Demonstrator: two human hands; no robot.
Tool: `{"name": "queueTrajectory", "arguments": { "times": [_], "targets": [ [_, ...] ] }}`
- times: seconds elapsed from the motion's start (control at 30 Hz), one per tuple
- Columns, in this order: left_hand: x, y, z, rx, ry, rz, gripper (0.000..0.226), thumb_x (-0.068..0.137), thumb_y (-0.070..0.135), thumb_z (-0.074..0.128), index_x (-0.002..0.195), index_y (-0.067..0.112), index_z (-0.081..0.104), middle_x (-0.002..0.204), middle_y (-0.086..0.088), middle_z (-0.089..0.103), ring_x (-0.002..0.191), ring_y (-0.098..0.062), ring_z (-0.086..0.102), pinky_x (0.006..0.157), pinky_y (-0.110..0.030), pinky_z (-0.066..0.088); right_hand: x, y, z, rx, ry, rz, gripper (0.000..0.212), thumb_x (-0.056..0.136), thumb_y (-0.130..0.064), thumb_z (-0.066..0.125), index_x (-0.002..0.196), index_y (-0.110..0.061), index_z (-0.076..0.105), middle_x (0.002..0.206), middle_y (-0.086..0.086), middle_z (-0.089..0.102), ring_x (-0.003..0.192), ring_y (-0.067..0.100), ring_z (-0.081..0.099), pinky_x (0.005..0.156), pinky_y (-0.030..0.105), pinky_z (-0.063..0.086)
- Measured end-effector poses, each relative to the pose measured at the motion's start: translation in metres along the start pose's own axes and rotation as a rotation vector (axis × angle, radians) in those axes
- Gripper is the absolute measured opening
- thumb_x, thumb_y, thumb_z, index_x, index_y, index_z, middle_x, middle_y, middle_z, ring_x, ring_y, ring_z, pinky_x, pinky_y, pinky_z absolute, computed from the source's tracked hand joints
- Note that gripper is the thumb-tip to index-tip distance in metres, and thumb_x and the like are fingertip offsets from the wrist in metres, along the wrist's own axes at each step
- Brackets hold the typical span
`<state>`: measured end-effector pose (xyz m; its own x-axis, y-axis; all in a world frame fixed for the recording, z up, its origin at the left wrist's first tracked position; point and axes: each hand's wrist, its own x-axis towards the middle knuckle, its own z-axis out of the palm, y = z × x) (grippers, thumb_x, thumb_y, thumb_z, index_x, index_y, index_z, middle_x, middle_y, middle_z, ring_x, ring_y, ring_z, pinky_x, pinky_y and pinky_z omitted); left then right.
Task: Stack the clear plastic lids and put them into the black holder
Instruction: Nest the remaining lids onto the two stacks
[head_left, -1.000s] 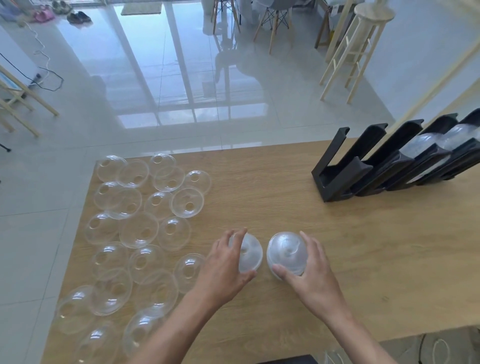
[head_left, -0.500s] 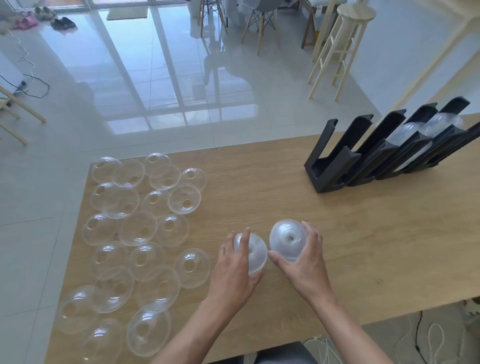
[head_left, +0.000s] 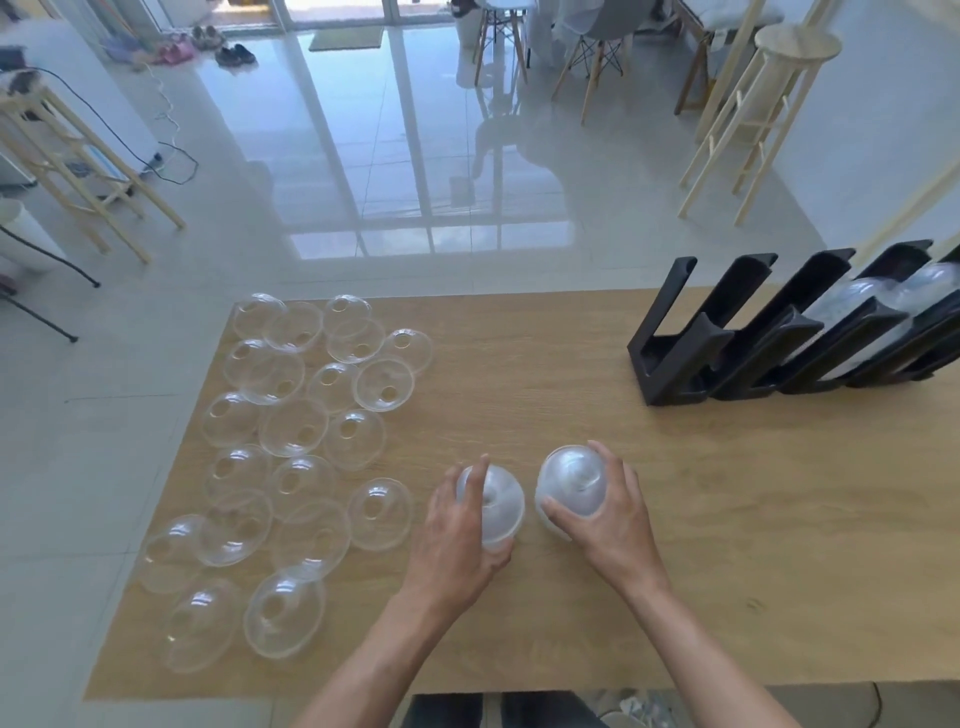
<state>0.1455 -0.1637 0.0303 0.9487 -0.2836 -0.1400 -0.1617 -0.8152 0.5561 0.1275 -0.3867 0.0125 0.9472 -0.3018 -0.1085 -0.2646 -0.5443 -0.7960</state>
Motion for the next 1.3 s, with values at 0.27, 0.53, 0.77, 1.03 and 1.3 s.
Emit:
{"name": "queueTrajectory", "arguments": {
  "times": [0.27, 0.53, 0.77, 1.03, 1.3],
  "targets": [
    [-0.003, -0.006, 0.003, -0.037, 0.074, -0.051, 0.111, 0.081, 0.041, 0.086, 0.164, 0.020, 0.015, 0.153, -0.006, 0.042, 0.134, -0.025, 0.049, 0.104, -0.043, 0.050, -0.009, 0.008, -0.003, 0.042, -0.034, -0.047, 0.112, 0.069, -0.066, 0.089, 0.158, -0.040, 0.025, 0.150, -0.010, 0.044, 0.134, 0.008, 0.047, 0.107, 0.033, 0.047],
    [0.010, -0.001, -0.011, 0.243, 0.107, -0.111, 0.105, 0.083, 0.056, 0.078, 0.164, 0.020, 0.021, 0.158, -0.005, 0.040, 0.139, -0.029, 0.045, 0.109, -0.041, 0.041, 0.002, 0.006, 0.006, 0.096, -0.079, -0.066, 0.110, 0.064, -0.077, 0.086, 0.151, -0.039, 0.030, 0.141, -0.018, 0.043, 0.126, 0.001, 0.047, 0.102, 0.021, 0.041],
    [0.028, -0.002, -0.027, 0.406, 0.044, -0.215, 0.114, 0.081, 0.069, 0.075, 0.167, 0.029, 0.010, 0.157, -0.007, 0.041, 0.136, -0.031, 0.046, 0.103, -0.046, 0.040, 0.018, 0.000, 0.018, 0.073, -0.103, -0.069, 0.118, 0.064, -0.083, 0.082, 0.157, -0.038, 0.026, 0.148, -0.012, 0.038, 0.130, 0.000, 0.037, 0.104, 0.025, 0.035],
    [0.049, -0.022, -0.058, 0.369, 0.018, -0.220, 0.124, 0.078, 0.066, 0.079, 0.167, 0.024, 0.004, 0.156, -0.007, 0.044, 0.135, -0.032, 0.045, 0.106, -0.052, 0.037, 0.036, -0.025, 0.030, 0.028, -0.118, -0.030, 0.122, 0.070, -0.072, 0.085, 0.164, -0.029, 0.020, 0.160, 0.007, 0.035, 0.148, 0.023, 0.036, 0.110, 0.029, 0.031],
    [0.017, -0.068, -0.086, 0.355, 0.118, -0.118, 0.121, 0.071, 0.079, 0.075, 0.163, 0.027, 0.016, 0.163, -0.004, 0.040, 0.147, -0.031, 0.038, 0.107, -0.052, 0.038, 0.001, -0.043, 0.026, -0.026, 0.026, 0.031, 0.127, 0.068, -0.084, 0.079, 0.165, -0.033, 0.014, 0.162, 0.003, 0.031, 0.151, 0.022, 0.029, 0.118, 0.042, 0.035]
  ]
}}
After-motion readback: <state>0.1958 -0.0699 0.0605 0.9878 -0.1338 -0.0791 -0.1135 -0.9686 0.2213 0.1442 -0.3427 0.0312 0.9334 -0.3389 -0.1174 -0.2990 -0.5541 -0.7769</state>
